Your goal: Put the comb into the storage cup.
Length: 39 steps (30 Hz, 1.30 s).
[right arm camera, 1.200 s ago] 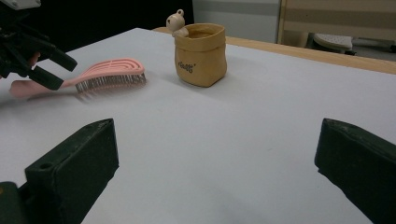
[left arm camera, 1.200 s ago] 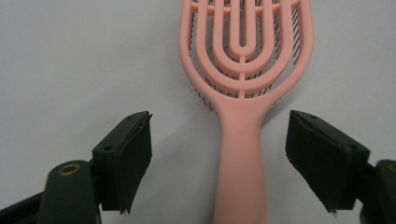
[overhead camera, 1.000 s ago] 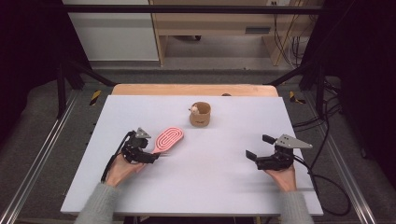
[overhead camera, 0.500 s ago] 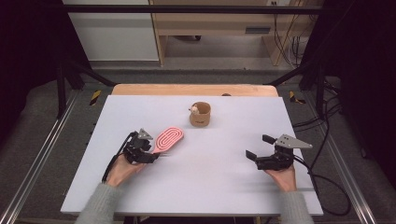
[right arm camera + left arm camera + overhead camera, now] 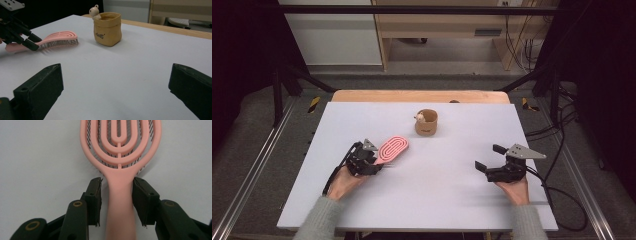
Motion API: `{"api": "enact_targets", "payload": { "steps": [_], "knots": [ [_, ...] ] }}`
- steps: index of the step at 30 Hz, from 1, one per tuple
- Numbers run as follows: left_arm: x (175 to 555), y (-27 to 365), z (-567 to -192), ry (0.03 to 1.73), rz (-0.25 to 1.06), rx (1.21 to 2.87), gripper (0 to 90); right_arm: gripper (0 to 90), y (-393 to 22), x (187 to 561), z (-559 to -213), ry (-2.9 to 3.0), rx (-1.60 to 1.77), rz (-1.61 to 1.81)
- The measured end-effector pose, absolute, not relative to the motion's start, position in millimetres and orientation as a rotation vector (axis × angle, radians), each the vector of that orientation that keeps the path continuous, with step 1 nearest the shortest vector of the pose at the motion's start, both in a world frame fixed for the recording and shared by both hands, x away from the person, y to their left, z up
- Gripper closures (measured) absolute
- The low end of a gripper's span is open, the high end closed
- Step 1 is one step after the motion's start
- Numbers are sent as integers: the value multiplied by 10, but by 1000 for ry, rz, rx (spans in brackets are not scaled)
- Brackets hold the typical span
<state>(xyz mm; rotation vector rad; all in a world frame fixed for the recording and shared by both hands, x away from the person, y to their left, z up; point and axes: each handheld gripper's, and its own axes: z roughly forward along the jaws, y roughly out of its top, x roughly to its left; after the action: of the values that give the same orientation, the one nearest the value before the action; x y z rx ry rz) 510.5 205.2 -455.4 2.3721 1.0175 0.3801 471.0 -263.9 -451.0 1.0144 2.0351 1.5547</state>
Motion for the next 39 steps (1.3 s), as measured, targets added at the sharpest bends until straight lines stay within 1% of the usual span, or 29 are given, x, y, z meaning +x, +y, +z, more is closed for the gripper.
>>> {"api": "enact_targets", "payload": {
  "steps": [9,14,39],
  "knots": [
    [5108,2023,-4565,1009,382,2396,656,3,-2638,4710,-4511,2038,1016,1555],
    [5113,2012,-4571,1007,383,2409,670,3,-2638,4711,-4511,2036,1014,1555],
    [5116,2007,-4558,1012,379,2420,690,3,-2635,4716,-4516,2038,1011,1553]
  ]
}}
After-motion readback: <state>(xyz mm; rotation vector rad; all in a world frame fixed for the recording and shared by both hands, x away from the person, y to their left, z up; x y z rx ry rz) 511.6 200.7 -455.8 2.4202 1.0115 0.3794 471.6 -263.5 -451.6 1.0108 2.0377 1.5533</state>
